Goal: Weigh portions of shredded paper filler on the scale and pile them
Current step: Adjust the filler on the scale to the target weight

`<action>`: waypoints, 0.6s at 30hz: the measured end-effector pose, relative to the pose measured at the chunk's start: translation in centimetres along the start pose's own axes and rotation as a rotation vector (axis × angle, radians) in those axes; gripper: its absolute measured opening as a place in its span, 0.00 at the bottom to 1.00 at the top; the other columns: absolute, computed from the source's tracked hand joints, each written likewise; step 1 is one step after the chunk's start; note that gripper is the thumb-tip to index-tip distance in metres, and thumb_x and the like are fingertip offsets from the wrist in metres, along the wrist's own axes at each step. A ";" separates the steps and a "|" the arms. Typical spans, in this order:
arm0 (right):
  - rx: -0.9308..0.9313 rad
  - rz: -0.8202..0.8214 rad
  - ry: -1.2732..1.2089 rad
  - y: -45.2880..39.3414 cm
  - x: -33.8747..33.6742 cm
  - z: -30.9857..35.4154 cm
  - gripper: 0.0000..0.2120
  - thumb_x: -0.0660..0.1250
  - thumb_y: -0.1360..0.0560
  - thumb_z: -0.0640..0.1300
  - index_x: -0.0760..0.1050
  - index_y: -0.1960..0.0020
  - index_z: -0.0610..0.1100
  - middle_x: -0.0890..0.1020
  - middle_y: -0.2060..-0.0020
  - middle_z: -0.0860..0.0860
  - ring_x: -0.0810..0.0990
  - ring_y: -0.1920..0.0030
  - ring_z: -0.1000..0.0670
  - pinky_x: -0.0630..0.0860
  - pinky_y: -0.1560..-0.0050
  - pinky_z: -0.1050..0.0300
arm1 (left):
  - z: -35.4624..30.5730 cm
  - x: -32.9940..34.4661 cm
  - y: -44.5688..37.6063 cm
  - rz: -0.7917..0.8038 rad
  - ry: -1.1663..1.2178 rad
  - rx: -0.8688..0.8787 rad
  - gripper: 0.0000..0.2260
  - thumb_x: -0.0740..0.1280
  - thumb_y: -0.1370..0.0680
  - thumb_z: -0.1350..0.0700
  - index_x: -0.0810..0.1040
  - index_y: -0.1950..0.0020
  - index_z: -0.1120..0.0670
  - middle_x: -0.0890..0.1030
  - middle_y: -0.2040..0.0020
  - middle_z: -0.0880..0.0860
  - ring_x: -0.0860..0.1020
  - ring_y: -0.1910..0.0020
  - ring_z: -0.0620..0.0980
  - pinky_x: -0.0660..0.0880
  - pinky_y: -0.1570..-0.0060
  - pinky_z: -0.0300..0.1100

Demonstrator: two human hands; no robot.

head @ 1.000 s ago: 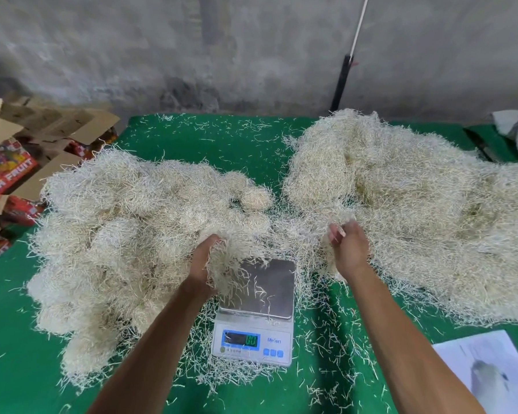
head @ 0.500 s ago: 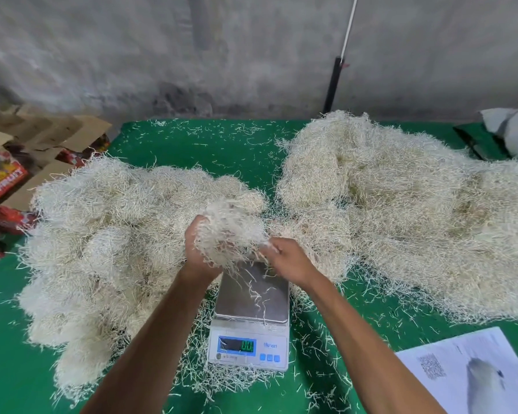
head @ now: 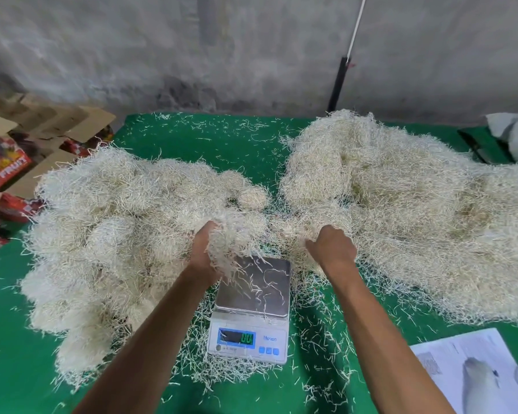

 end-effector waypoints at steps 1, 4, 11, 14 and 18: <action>0.013 0.022 0.023 0.3 -0.5 0.1 0.11 0.69 0.19 0.48 0.77 0.47 0.39 0.84 0.56 0.45 0.85 0.58 0.46 0.85 0.54 0.49 | 0.4 0.2 -0.4 0.062 -0.081 0.056 0.12 0.61 0.16 0.55 0.73 0.59 0.54 0.75 0.63 0.54 0.76 0.72 0.51 0.76 0.73 0.42; 0.019 0.010 0.113 1.5 -1.4 0.7 0.06 0.70 0.22 0.38 0.77 0.47 0.38 0.85 0.58 0.45 0.84 0.58 0.45 0.79 0.62 0.53 | 1.1 0.8 0.2 0.152 -0.279 0.069 0.11 0.59 0.16 0.59 0.77 0.55 0.55 0.84 0.64 0.55 0.84 0.66 0.53 0.79 0.71 0.41; -0.287 0.220 -0.647 5.2 2.5 3.0 0.32 0.56 0.19 0.69 0.77 0.36 0.42 0.86 0.54 0.43 0.88 0.61 0.47 0.86 0.53 0.46 | 2.9 1.5 0.4 0.288 -0.009 -0.156 0.18 0.63 0.19 0.40 0.75 0.33 0.47 0.83 0.40 0.46 0.77 0.33 0.55 0.78 0.42 0.47; -0.290 0.431 -0.821 6.6 5.6 3.8 0.42 0.64 0.26 0.75 0.59 0.20 0.55 0.77 0.35 0.50 0.86 0.48 0.48 0.82 0.47 0.51 | 4.6 1.5 0.2 0.192 0.083 -0.199 0.25 0.60 0.19 0.37 0.73 0.31 0.53 0.80 0.35 0.56 0.76 0.33 0.57 0.76 0.39 0.51; -0.100 0.228 -1.017 5.7 8.7 4.0 0.42 0.74 0.24 0.60 0.60 0.19 0.45 0.73 0.26 0.46 0.77 0.30 0.42 0.73 0.29 0.47 | 6.0 0.6 -0.3 0.114 -0.268 -0.122 0.20 0.63 0.18 0.44 0.76 0.36 0.58 0.80 0.42 0.61 0.80 0.42 0.60 0.78 0.41 0.54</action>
Point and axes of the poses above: each hand's wrist, its own y-axis away from the middle knuckle, its own x-axis out of the palm, z = x × y, the point moved 1 cm from there along -y, towards the middle knuckle
